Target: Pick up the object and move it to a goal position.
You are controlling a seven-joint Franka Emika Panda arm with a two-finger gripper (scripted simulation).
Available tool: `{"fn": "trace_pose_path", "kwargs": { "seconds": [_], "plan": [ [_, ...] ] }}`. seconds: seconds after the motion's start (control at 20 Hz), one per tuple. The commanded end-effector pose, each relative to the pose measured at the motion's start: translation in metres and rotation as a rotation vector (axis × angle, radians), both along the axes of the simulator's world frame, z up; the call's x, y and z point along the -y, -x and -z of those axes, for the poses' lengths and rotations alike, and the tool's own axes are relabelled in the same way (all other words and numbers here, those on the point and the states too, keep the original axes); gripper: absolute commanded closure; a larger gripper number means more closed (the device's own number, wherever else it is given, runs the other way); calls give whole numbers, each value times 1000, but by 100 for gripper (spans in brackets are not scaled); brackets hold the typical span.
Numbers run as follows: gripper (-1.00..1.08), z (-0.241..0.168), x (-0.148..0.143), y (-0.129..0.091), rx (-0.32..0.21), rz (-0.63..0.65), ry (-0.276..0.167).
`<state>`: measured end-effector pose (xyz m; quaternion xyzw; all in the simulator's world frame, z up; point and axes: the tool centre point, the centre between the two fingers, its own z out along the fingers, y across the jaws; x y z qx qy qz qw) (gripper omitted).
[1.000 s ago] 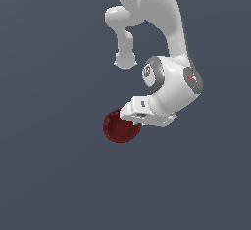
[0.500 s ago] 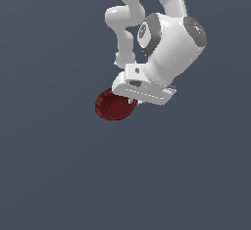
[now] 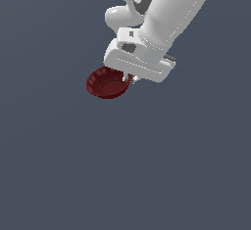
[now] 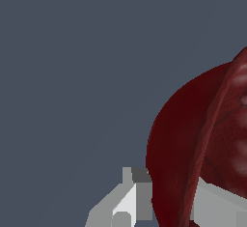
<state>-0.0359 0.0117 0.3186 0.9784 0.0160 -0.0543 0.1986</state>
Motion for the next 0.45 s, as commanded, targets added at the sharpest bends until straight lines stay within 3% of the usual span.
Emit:
{"fn": "trace_pose_path", "kwargs": {
  "seconds": [0.0,0.4],
  "plan": [
    [108,-15,3,5,1,0,0],
    [108,-35,7,11,2,0,2]
  ]
}}
